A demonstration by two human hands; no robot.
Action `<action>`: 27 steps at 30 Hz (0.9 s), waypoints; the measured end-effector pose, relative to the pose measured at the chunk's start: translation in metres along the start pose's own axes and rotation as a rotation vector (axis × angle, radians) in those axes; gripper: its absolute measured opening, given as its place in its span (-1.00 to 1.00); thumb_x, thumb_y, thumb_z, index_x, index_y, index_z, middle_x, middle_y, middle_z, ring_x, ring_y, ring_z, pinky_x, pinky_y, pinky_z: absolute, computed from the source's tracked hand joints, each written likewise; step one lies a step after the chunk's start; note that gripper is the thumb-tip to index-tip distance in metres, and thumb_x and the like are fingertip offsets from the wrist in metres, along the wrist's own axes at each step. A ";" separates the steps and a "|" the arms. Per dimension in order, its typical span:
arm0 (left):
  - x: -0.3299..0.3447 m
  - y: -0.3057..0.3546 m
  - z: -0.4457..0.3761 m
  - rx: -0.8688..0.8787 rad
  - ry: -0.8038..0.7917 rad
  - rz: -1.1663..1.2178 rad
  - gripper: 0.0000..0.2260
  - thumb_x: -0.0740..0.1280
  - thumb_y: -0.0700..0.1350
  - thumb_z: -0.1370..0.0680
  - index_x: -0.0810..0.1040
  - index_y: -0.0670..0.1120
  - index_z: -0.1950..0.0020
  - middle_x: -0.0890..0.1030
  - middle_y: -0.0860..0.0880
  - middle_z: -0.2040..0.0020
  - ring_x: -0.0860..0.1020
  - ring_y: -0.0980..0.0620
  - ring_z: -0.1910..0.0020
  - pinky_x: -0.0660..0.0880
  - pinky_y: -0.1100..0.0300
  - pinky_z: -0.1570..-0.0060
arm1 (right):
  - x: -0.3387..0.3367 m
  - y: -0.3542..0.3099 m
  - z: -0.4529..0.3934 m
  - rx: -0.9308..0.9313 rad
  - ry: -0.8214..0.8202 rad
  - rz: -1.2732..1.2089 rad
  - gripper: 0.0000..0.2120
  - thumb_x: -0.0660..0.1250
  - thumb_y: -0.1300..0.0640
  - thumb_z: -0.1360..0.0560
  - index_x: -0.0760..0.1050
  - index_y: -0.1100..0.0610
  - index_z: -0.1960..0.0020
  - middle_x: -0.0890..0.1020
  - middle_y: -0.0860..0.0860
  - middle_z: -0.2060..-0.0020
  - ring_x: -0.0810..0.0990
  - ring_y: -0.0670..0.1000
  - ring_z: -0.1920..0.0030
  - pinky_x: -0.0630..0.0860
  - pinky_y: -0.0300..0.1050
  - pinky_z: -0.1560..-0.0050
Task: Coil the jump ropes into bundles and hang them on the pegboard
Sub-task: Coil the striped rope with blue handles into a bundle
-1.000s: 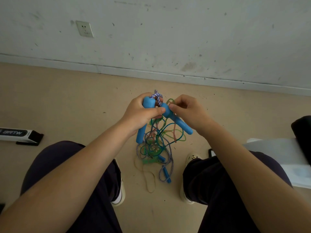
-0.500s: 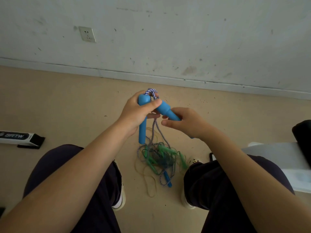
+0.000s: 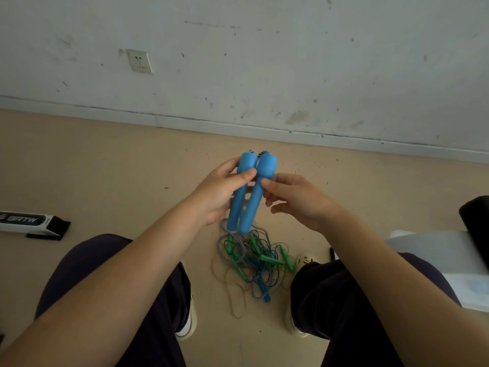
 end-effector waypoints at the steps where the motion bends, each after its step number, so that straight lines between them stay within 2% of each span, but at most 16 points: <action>1: 0.002 -0.002 0.001 -0.012 -0.009 -0.035 -0.67 0.33 -0.08 -0.63 0.46 0.06 -0.39 0.69 -0.09 -0.05 0.69 -0.09 0.05 0.64 0.02 0.16 | -0.001 -0.001 0.000 -0.012 0.002 0.024 -0.83 0.32 0.11 -0.59 0.57 0.23 -0.04 0.57 0.03 0.24 0.51 -0.07 0.29 0.47 -0.18 0.25; 4: 0.009 -0.007 0.003 -0.037 -0.106 -0.122 -0.54 0.41 -0.06 -0.57 0.36 0.16 -0.41 0.70 -0.11 -0.01 0.70 -0.18 0.15 0.60 0.08 0.31 | -0.004 -0.003 0.001 -0.025 0.048 0.139 -0.73 0.38 0.07 -0.55 0.57 0.31 0.02 0.54 0.06 0.33 0.47 -0.05 0.39 0.41 -0.17 0.36; 6: 0.011 -0.008 0.004 -0.042 -0.169 -0.156 -0.39 0.49 -0.16 -0.49 0.31 0.15 -0.44 0.70 -0.09 0.00 0.69 -0.19 0.18 0.59 0.08 0.29 | -0.007 -0.005 0.002 -0.020 0.043 0.220 -0.75 0.39 0.06 -0.54 0.57 0.28 0.11 0.54 0.05 0.36 0.47 -0.04 0.41 0.42 -0.17 0.39; 8: 0.010 -0.009 0.004 -0.039 -0.194 -0.207 -0.34 0.49 -0.26 -0.48 0.29 0.13 -0.45 0.71 -0.08 0.04 0.70 -0.19 0.18 0.60 0.09 0.24 | -0.010 -0.008 0.004 -0.017 -0.005 0.331 -0.81 0.40 0.11 -0.53 0.59 0.25 0.13 0.56 0.05 0.36 0.50 -0.03 0.39 0.45 -0.18 0.38; 11: 0.006 -0.004 0.004 -0.026 -0.189 -0.301 -0.44 0.47 -0.27 -0.50 0.35 0.02 -0.42 0.72 -0.11 0.00 0.70 -0.18 0.16 0.62 0.08 0.20 | -0.027 -0.022 0.007 -0.078 0.058 0.384 -0.88 0.40 0.14 -0.53 0.61 0.18 0.14 0.59 0.02 0.33 0.55 -0.02 0.33 0.52 -0.13 0.33; 14: 0.010 -0.001 0.006 -0.009 -0.254 -0.418 -0.62 0.46 -0.23 -0.52 0.46 -0.12 -0.30 0.72 -0.10 -0.02 0.69 -0.08 0.17 0.63 0.02 0.10 | -0.044 -0.034 0.010 -0.185 0.242 0.228 -0.88 0.30 0.08 -0.59 0.50 0.13 -0.03 0.58 0.03 0.07 0.58 -0.02 0.08 0.58 -0.05 0.07; 16: 0.024 -0.003 0.013 -0.004 -0.366 -0.446 -0.69 0.46 -0.21 -0.52 0.50 -0.14 -0.24 0.71 -0.10 -0.02 0.67 -0.05 0.19 0.62 0.01 0.08 | -0.039 -0.044 0.013 -0.278 0.271 0.221 -0.79 0.24 -0.03 -0.61 0.44 0.05 -0.17 0.55 -0.07 -0.07 0.55 -0.20 -0.04 0.50 -0.25 -0.06; 17: 0.030 -0.005 0.016 -0.011 -0.405 -0.430 -0.70 0.46 -0.18 -0.52 0.51 -0.13 -0.22 0.71 -0.10 0.00 0.66 -0.05 0.20 0.62 0.02 0.09 | -0.032 -0.047 0.013 -0.306 0.243 0.240 -0.72 0.22 -0.11 -0.60 0.45 0.05 -0.18 0.56 -0.09 -0.07 0.54 -0.25 -0.01 0.48 -0.34 -0.02; 18: 0.034 -0.006 0.018 -0.020 -0.427 -0.409 -0.71 0.45 -0.16 -0.53 0.50 -0.11 -0.22 0.71 -0.10 0.02 0.67 -0.07 0.22 0.63 0.03 0.12 | -0.024 -0.049 0.014 -0.317 0.203 0.259 -0.64 0.20 -0.19 -0.57 0.48 0.08 -0.15 0.58 -0.07 -0.01 0.55 -0.23 0.05 0.49 -0.34 0.03; 20: 0.038 -0.010 0.020 -0.044 -0.448 -0.397 -0.72 0.43 -0.10 -0.55 0.48 -0.08 -0.22 0.70 -0.12 0.07 0.67 -0.11 0.26 0.63 0.04 0.21 | -0.010 -0.047 0.013 -0.314 0.126 0.296 -0.51 0.17 -0.27 -0.52 0.52 0.16 0.02 0.56 0.00 0.16 0.55 -0.10 0.18 0.51 -0.13 0.11; 21: 0.038 -0.013 0.020 -0.061 -0.453 -0.409 -0.72 0.43 -0.07 -0.55 0.48 -0.08 -0.21 0.70 -0.13 0.10 0.67 -0.12 0.27 0.62 0.05 0.25 | -0.005 -0.047 0.013 -0.311 0.104 0.299 -0.54 0.19 -0.26 -0.52 0.52 0.15 0.11 0.54 -0.01 0.24 0.53 -0.07 0.24 0.50 -0.07 0.17; 22: 0.037 -0.015 0.020 -0.078 -0.453 -0.428 -0.72 0.44 -0.03 -0.54 0.49 -0.09 -0.19 0.69 -0.13 0.12 0.67 -0.13 0.29 0.61 0.06 0.28 | -0.002 -0.046 0.012 -0.309 0.097 0.296 -0.59 0.22 -0.24 -0.52 0.51 0.11 0.17 0.53 -0.07 0.30 0.51 -0.08 0.28 0.47 -0.11 0.23; 24: 0.035 -0.019 0.019 -0.106 -0.446 -0.480 -0.70 0.47 0.00 -0.52 0.51 -0.10 -0.15 0.69 -0.15 0.15 0.66 -0.15 0.31 0.59 0.09 0.32 | 0.000 -0.044 0.010 -0.304 0.094 0.301 -0.64 0.28 -0.21 -0.52 0.52 0.09 0.17 0.54 -0.12 0.36 0.49 -0.12 0.33 0.43 -0.23 0.28; 27: 0.033 -0.024 0.019 -0.134 -0.436 -0.519 -0.70 0.50 -0.01 -0.50 0.54 -0.11 -0.13 0.70 -0.16 0.17 0.67 -0.16 0.30 0.58 0.11 0.32 | 0.005 -0.040 0.009 -0.303 0.064 0.303 -0.60 0.34 -0.18 -0.50 0.53 0.19 0.05 0.54 0.24 0.32 0.46 0.02 0.38 0.40 -0.12 0.38</action>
Point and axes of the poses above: each hand's wrist, its own z-axis away from the middle knuckle, its own x-axis out of the palm, y = z × x, the point moved 10 cm from there along -z, towards the middle knuckle
